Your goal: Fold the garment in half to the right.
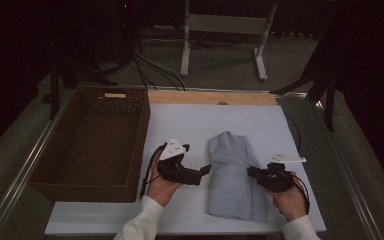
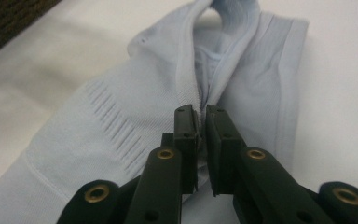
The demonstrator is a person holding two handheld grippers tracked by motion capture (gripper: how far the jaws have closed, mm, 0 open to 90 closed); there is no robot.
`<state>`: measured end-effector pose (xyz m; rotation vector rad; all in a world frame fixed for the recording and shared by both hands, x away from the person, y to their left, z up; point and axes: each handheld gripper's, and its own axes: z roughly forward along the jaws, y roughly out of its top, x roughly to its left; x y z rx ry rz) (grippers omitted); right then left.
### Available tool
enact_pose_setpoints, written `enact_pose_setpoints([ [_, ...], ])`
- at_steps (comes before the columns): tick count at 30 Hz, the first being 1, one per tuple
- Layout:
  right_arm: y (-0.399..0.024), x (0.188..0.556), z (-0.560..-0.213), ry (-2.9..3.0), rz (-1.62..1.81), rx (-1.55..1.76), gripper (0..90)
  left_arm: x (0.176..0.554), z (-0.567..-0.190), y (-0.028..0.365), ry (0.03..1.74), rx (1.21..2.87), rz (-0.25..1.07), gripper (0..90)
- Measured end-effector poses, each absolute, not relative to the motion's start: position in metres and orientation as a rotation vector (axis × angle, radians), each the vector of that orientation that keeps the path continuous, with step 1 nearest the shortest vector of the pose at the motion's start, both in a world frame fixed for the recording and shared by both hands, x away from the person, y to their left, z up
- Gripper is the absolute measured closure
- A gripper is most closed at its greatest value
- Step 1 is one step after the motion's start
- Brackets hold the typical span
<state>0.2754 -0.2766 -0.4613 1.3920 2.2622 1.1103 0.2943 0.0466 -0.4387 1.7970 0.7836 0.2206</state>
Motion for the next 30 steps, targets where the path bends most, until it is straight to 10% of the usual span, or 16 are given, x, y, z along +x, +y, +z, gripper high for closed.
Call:
enact_pose_setpoints([
  [30,-0.313,0.266,-0.443,2.145,1.086,1.398,84.2,0.295,-0.44,0.047,0.788,1.797,0.219,0.3],
])
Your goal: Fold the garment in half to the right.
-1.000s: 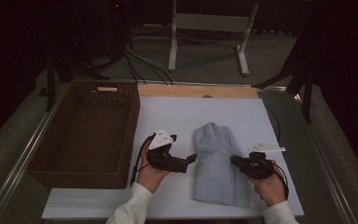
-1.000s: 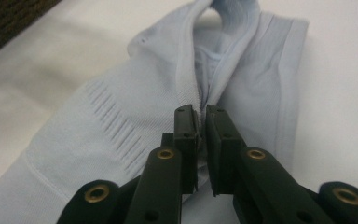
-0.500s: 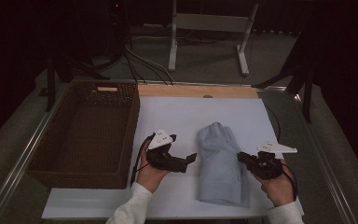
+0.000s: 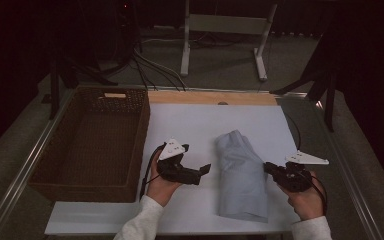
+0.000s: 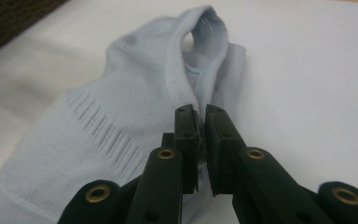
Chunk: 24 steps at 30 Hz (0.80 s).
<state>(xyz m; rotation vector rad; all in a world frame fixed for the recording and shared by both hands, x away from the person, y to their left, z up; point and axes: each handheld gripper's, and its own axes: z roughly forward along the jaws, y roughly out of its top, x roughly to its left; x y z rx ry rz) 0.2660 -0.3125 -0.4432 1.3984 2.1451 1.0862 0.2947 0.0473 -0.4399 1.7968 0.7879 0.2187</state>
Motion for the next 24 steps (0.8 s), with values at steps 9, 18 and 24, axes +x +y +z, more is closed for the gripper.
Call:
enact_pose_setpoints([
  [9,-0.32,0.268,-0.455,2.153,1.05,1.454,84.0,0.294,-0.441,0.046,0.78,1.802,0.225,0.3],
  [18,-0.325,0.269,-0.461,2.156,1.007,1.475,83.4,0.293,-0.442,0.044,0.777,1.809,0.231,0.3],
  [24,-0.322,0.271,-0.467,2.171,0.99,1.488,81.6,0.293,-0.442,0.043,0.775,1.819,0.233,0.3],
])
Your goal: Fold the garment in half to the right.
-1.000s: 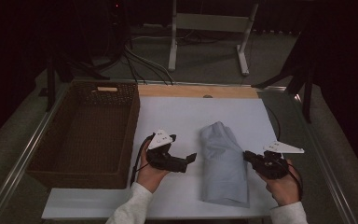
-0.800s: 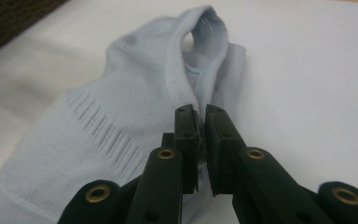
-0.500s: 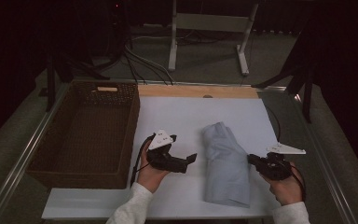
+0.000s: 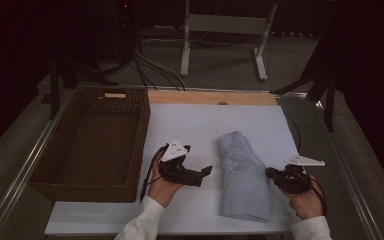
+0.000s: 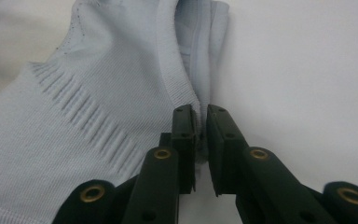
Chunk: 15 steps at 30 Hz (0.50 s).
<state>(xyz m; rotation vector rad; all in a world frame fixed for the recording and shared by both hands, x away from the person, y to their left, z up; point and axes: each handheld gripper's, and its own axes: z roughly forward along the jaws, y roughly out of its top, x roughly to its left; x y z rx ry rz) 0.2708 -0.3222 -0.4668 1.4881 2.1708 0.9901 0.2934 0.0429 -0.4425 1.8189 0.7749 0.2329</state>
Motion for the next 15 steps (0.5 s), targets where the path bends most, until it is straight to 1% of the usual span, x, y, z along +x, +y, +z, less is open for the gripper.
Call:
enact_pose_setpoints([
  [3,-0.321,0.271,-0.468,2.173,0.984,1.494,74.6,0.293,-0.442,0.043,0.774,1.82,0.234,0.3],
  [5,-0.32,0.271,-0.468,2.167,0.98,1.497,65.7,0.293,-0.442,0.043,0.774,1.819,0.234,0.3],
  [7,-0.32,0.269,-0.466,2.152,0.977,1.497,59.2,0.293,-0.442,0.043,0.775,1.817,0.234,0.3],
  [9,-0.321,0.267,-0.463,2.133,0.988,1.504,50.7,0.293,-0.442,0.043,0.775,1.819,0.234,0.3],
  [11,-0.321,0.263,-0.46,2.123,1.0,1.495,44.8,0.293,-0.442,0.043,0.773,1.818,0.233,0.3],
  [13,-0.321,0.26,-0.458,2.117,1.009,1.486,41.5,0.293,-0.442,0.042,0.772,1.817,0.232,0.2],
  [15,-0.32,0.257,-0.457,2.117,1.018,1.483,40.3,0.292,-0.442,0.041,0.77,1.817,0.232,0.3],
])
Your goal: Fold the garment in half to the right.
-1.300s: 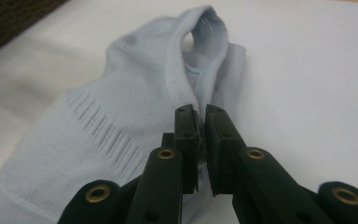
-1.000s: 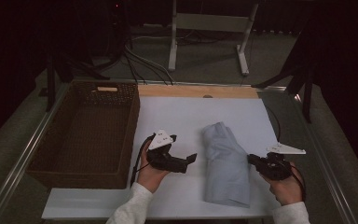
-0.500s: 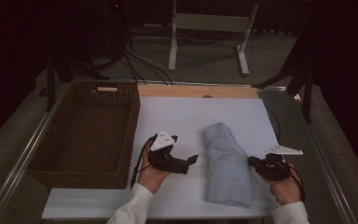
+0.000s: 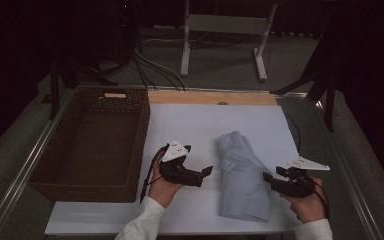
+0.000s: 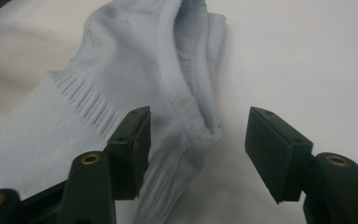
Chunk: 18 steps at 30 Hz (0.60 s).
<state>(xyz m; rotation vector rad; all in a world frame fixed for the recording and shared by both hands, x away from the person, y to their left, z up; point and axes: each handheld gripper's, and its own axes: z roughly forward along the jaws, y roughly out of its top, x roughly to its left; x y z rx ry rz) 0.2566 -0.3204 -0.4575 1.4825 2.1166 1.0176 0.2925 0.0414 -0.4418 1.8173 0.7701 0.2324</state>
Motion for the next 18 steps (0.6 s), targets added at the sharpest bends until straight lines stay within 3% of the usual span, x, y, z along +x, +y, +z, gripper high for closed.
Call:
enact_pose_setpoints([
  [18,-0.318,0.242,-0.473,2.158,0.997,1.483,43.7,0.288,-0.455,0.016,0.699,1.887,0.211,1.5],
])
